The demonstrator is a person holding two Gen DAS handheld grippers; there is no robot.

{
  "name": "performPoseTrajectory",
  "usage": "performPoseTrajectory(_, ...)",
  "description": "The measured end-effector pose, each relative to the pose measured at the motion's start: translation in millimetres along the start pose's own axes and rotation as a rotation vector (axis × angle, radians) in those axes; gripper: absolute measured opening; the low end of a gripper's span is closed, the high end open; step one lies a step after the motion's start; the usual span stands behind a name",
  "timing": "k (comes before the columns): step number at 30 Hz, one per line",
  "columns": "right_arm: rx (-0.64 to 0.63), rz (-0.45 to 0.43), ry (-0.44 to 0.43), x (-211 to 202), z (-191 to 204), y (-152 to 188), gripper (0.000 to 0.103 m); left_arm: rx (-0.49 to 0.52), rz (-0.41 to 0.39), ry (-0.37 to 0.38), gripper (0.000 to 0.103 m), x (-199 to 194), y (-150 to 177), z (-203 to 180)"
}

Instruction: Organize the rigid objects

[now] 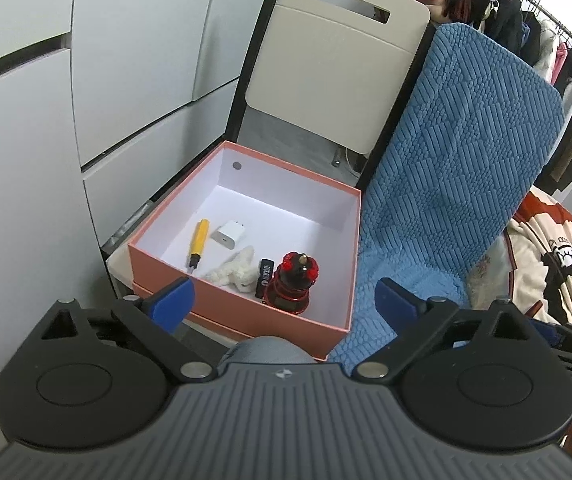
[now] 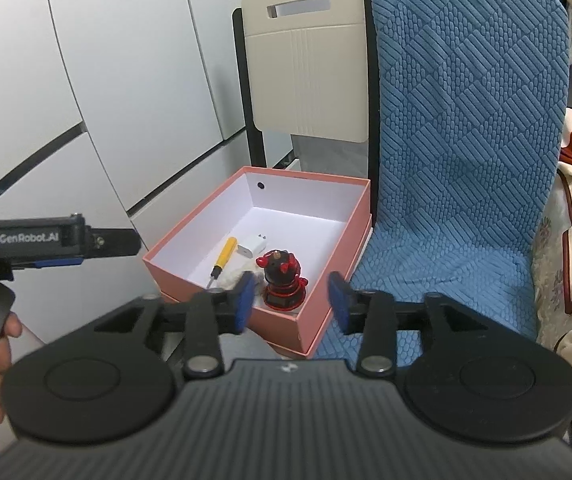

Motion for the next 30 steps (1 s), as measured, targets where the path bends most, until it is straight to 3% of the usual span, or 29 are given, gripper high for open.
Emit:
performPoseTrajectory(7, -0.022, 0.004, -0.009, -2, 3, -1, 0.087, 0.019, -0.003, -0.01, 0.101, -7, 4, 5)
performPoseTrajectory(21, 0.003, 0.023, 0.012, -2, -1, 3, 0.087, 0.023, 0.031, -0.024, 0.101, -7, 12, 6)
performPoseTrajectory(30, -0.003, 0.021, 0.022, -3, 1, 4, 0.087, 0.031, 0.035, 0.007, 0.101, -8, 17, 4)
Point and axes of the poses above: each gripper's, at about its wrist camera, not at the fingertips, and x roughly the way its jaws point, z to its left, y to its underside, the point moved 8 cm from there along x, roughly the way its jaws point, and after that the axes turned 1 degree about -y, right-handed, at the moved point
